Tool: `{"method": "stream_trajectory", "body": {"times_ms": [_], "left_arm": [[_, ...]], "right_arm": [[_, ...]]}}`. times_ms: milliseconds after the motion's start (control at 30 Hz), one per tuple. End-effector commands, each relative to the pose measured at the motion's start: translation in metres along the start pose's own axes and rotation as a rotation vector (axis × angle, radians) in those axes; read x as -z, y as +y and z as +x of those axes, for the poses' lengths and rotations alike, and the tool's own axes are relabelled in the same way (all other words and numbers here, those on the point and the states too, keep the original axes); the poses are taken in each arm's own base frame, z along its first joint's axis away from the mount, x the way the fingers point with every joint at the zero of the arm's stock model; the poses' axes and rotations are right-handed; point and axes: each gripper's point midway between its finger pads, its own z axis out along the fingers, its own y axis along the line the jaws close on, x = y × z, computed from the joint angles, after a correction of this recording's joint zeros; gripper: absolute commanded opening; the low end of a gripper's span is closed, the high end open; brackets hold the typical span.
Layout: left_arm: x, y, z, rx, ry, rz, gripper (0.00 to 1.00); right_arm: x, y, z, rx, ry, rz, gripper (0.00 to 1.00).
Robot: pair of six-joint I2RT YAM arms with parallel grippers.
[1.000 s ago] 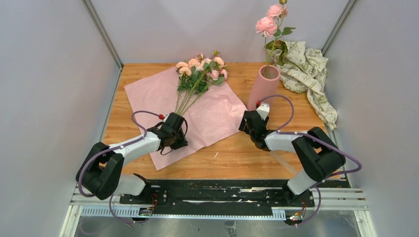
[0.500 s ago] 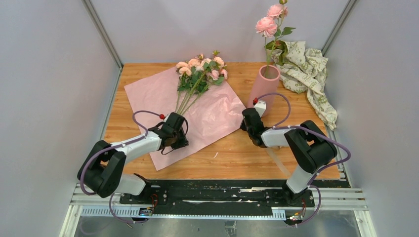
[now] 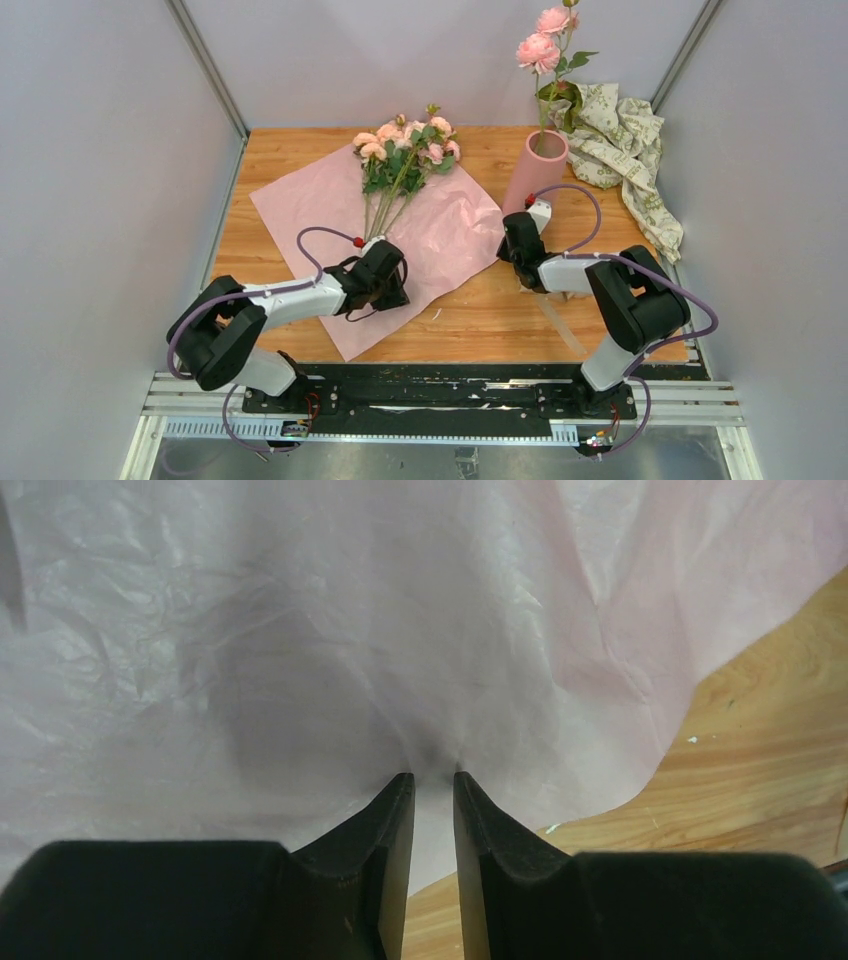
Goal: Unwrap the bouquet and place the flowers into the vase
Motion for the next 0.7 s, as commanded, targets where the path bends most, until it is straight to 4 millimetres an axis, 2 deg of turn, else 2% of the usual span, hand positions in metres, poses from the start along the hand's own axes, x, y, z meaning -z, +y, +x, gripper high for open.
{"method": "stream_trajectory", "body": {"times_ms": [0,167,433,500,567,667], "left_arm": [[-0.003,0.012,0.025,-0.04,0.078,-0.091,0.28],[0.0,0.002,0.021,-0.056,0.068,-0.079,0.28],[-0.001,-0.008,0.018,-0.066,0.067,-0.064,0.28],[0.001,-0.011,0.015,-0.071,0.054,-0.062,0.28],[0.01,-0.015,0.003,-0.089,0.007,-0.064,0.28],[0.035,-0.023,-0.024,-0.135,-0.079,-0.071,0.28]], "right_arm": [[0.003,-0.008,0.009,0.012,0.04,0.008,0.0],[0.002,-0.008,0.017,0.008,0.06,-0.001,0.0],[0.005,-0.006,0.008,0.018,0.048,-0.001,0.02],[0.009,-0.002,0.007,0.026,0.051,-0.018,0.15],[0.015,0.003,0.007,0.047,0.052,-0.028,0.33],[0.029,0.019,0.005,0.092,0.038,-0.055,0.45]]}}
